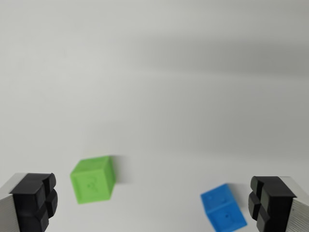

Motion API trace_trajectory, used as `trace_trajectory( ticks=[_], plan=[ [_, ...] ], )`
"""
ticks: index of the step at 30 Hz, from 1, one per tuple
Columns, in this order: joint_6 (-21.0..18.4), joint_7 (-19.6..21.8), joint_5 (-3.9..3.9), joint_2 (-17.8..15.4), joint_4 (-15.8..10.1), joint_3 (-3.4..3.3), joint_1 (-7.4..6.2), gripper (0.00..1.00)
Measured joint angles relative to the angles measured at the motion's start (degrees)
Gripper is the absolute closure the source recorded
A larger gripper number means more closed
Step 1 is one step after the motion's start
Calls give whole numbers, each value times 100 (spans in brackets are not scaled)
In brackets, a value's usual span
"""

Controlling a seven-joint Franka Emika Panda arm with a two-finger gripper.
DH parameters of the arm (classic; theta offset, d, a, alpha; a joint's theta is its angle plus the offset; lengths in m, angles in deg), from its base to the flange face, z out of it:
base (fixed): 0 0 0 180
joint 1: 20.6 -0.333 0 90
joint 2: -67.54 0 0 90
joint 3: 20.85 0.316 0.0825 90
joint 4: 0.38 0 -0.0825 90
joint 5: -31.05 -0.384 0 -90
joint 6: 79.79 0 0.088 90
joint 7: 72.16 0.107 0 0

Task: Stack cube

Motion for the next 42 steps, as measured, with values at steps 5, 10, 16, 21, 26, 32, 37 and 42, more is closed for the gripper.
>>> trace_trajectory(
  ticks=[5, 10, 16, 21, 26, 32, 37, 42],
  plan=[
    [0, 0, 0, 0, 0, 0, 0, 0],
    [0, 0, 0, 0, 0, 0, 0, 0],
    [5, 0, 0, 0, -14, 0, 0, 0],
    [40, 0, 0, -11, -75, 3, -4, 0],
    [102, 0, 0, -62, -197, 13, -22, 0],
    [223, 0, 0, -124, -383, 21, -60, 0],
    [343, 2, 0, -194, -579, 30, -95, 0],
    [496, 14, 1, -279, -819, 47, -141, 0]
  ],
)
